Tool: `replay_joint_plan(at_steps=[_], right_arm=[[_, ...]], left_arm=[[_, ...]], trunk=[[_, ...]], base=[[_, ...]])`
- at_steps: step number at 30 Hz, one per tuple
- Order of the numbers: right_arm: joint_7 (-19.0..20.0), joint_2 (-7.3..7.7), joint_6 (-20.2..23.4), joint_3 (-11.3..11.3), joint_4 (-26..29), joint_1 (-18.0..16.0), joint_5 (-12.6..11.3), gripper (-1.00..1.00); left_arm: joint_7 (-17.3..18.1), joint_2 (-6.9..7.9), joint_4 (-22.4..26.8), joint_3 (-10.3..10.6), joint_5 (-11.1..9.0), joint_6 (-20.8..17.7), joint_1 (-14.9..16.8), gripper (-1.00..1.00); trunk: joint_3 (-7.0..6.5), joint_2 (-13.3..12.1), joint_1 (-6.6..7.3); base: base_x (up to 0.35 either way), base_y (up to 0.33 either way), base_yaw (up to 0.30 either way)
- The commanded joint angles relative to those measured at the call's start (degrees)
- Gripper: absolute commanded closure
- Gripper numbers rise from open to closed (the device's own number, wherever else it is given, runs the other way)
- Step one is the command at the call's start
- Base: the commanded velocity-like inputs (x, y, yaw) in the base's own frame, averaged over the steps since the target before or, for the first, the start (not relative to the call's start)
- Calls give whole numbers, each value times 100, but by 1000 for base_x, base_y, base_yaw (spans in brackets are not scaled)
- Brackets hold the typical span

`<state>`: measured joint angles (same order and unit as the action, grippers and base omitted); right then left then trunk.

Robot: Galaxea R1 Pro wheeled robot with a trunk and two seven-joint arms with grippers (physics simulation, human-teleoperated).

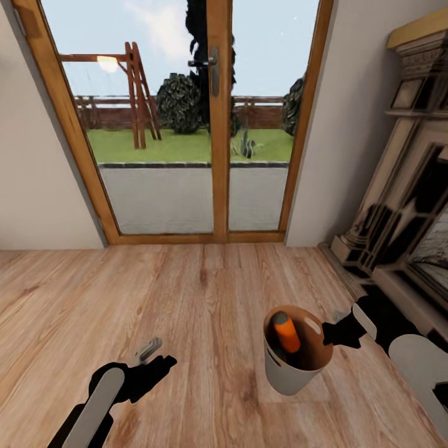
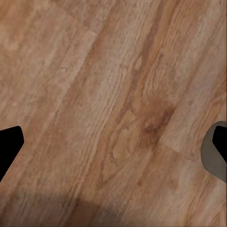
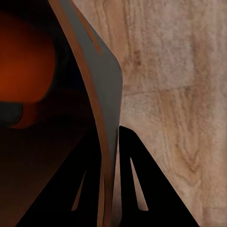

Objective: Put the three can of soda from the living room inside the tash can in the kitchen.

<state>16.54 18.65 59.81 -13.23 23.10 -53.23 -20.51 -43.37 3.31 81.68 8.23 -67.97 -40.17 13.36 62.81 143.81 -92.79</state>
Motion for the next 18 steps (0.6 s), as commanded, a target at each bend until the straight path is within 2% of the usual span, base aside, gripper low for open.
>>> replay_joint_plan(at_steps=[1, 18], right_arm=[[43, -1, 19, 23, 1, -3, -181, 100], [43, -2, 19, 14, 10, -3, -172, 100]], left_arm=[[1, -1, -1, -1, -1, 0, 0, -100], [4, -8, -3, 15, -23, -8, 0, -100]], trunk=[[-1, 0, 1], [376, 23, -43]], base=[[0, 0, 0], [0, 0, 0]])
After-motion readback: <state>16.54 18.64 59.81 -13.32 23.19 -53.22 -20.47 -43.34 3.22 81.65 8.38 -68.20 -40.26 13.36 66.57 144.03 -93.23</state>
